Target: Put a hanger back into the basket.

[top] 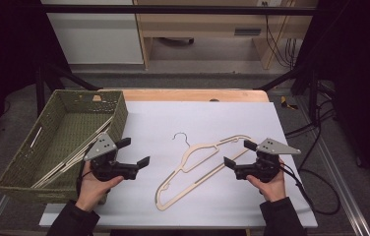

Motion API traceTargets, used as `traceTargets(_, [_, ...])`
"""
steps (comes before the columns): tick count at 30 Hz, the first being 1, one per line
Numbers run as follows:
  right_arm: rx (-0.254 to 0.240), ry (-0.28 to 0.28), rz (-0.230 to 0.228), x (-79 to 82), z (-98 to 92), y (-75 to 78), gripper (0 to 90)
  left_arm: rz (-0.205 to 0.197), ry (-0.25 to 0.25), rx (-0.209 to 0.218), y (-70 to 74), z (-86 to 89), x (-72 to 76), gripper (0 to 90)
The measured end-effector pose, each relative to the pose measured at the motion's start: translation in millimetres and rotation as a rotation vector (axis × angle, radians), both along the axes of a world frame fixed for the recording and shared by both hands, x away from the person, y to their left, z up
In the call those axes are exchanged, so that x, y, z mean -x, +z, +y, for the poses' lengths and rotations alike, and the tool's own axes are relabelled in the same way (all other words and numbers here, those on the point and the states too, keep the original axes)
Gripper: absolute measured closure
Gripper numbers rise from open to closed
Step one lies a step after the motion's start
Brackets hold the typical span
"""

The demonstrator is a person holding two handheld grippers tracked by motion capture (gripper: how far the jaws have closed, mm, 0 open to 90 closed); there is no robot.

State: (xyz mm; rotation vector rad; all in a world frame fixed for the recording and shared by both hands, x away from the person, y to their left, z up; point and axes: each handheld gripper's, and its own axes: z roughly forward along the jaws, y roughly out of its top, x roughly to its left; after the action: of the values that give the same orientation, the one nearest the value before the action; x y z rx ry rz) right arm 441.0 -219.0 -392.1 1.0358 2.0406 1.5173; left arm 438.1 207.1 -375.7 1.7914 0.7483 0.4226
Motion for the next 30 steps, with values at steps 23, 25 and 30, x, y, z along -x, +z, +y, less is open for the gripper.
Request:
traceTargets(23, [0.026,0.004,0.006,-42.7,49.1,8.2,12.2,0.103,-0.051,-0.065,-49.9,-23.4,-2.0,6.7])
traceTargets(25, [0.03,-0.002,0.015,-47.9,54.8,7.1,12.9,0.107,-0.055,-0.071,-51.5,-23.5,-2.3,6.7])
traceTargets(30, [0.05,-0.001,0.031,-61.7,67.9,2.7,15.4,0.114,-0.048,-0.069,-54.5,-22.1,-4.3,6.8])
